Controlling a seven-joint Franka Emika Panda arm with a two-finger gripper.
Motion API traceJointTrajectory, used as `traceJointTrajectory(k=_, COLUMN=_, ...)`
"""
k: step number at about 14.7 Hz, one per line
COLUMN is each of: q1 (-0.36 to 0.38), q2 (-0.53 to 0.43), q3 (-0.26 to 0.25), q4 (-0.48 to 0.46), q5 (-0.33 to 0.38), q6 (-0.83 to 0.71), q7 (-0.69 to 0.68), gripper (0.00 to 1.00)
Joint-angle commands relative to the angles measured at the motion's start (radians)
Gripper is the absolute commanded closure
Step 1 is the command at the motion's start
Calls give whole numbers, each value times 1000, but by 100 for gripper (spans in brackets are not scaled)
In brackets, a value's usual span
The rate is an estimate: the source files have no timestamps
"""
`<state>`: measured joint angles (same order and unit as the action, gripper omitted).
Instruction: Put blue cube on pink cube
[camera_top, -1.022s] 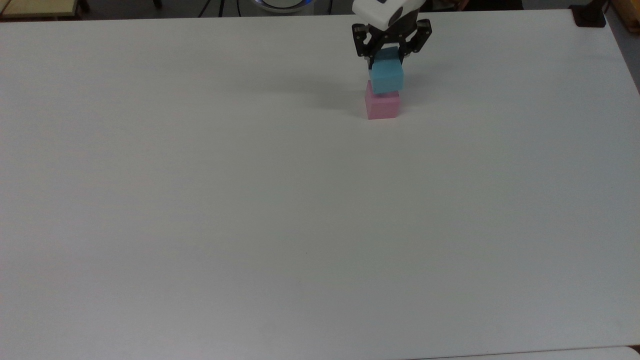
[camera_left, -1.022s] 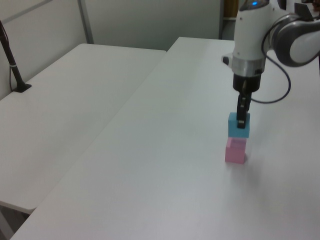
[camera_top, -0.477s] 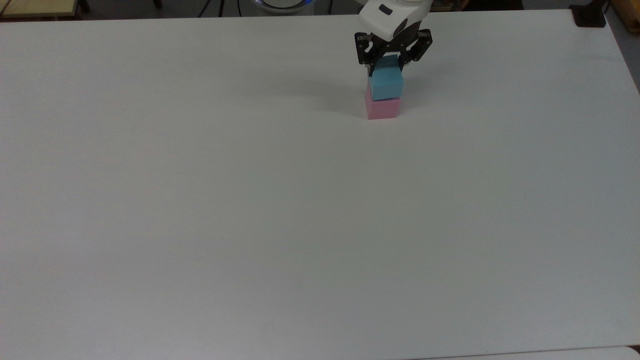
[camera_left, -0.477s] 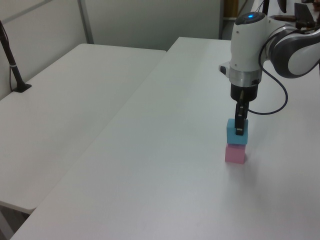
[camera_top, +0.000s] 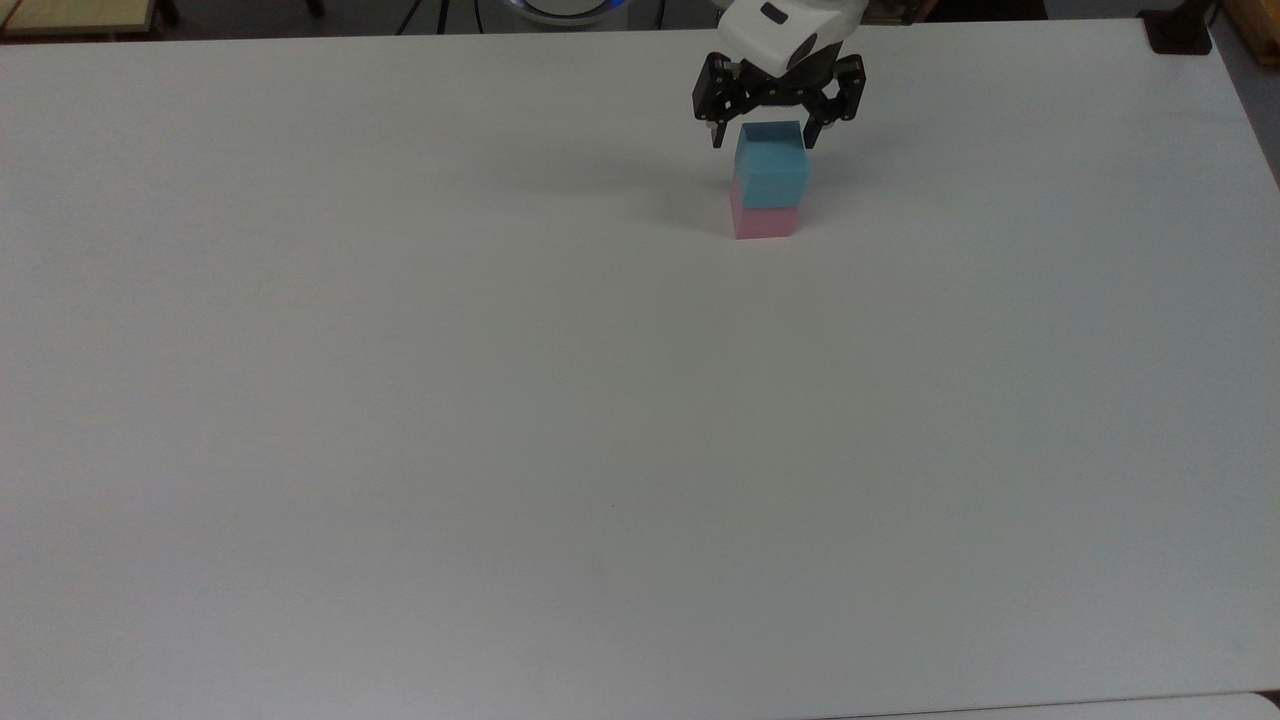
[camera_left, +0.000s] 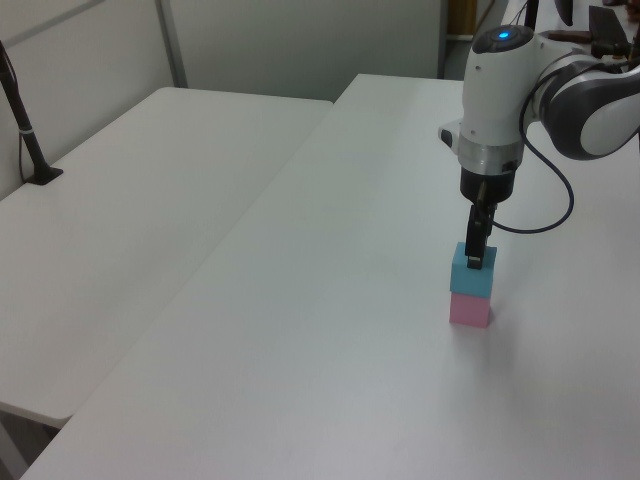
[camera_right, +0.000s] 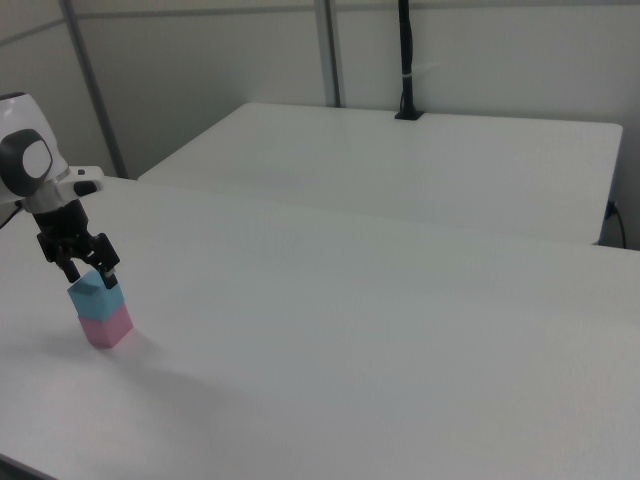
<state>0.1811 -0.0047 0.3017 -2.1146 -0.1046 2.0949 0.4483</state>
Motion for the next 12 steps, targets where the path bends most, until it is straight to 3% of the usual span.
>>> traceJointTrajectory(k=1, q1=6, q2=-5, q3=-3, q4=14, q5=-23, q6=-15, q7=35, gripper=0)
traceJointTrajectory(k=6, q1=-127, q2=-18, q3=-38, q4=229, q5=-9, q6=-244, q7=29, gripper=0)
traceJointTrajectory(k=7, q1=-141, q2=-18, q3=-62, q4=273, q5=-7, q6=-277, q7=26, gripper=0)
traceJointTrajectory(k=9, q1=-144, q2=-17, q3=-175, q4=370, q5=-6, q6=-343, q7=-52, gripper=0)
traceJointTrajectory(k=12, q1=-144, q2=-15, q3=-259, q4=433, q5=16, q6=-391, q7=-209, gripper=0)
